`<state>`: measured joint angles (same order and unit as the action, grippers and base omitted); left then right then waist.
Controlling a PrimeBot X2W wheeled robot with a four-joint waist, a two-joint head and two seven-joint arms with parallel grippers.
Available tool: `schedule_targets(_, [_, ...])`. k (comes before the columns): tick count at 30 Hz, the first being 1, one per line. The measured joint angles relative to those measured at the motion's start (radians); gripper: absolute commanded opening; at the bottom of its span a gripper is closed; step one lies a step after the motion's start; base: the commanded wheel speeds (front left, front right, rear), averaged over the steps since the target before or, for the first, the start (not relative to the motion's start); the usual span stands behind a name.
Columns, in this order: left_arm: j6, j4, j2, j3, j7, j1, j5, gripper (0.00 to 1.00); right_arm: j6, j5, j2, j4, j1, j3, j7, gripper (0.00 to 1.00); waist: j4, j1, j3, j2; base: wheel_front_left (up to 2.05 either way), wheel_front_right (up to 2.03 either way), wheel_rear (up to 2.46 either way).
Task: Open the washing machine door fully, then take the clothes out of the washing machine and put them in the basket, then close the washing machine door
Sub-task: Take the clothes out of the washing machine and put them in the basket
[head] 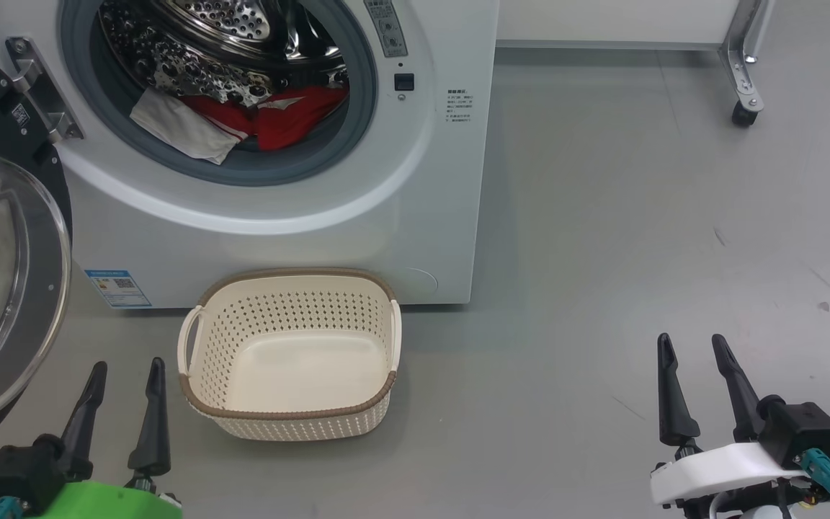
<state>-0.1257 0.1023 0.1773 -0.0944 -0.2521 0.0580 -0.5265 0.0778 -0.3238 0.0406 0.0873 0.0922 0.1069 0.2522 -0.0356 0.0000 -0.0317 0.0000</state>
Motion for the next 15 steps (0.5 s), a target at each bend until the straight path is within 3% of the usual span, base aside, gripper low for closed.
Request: schedule_targets(15, [0.000, -0.028, 0.018, 0.005, 0.000, 0.000, 0.018, 1.00, 0.000, 0.000, 0.000, 0.001, 0.000, 0.006, 0.000, 1.00, -0.004, 0.0000, 0.000, 0.0000, 1.15, -1.15, 0.00])
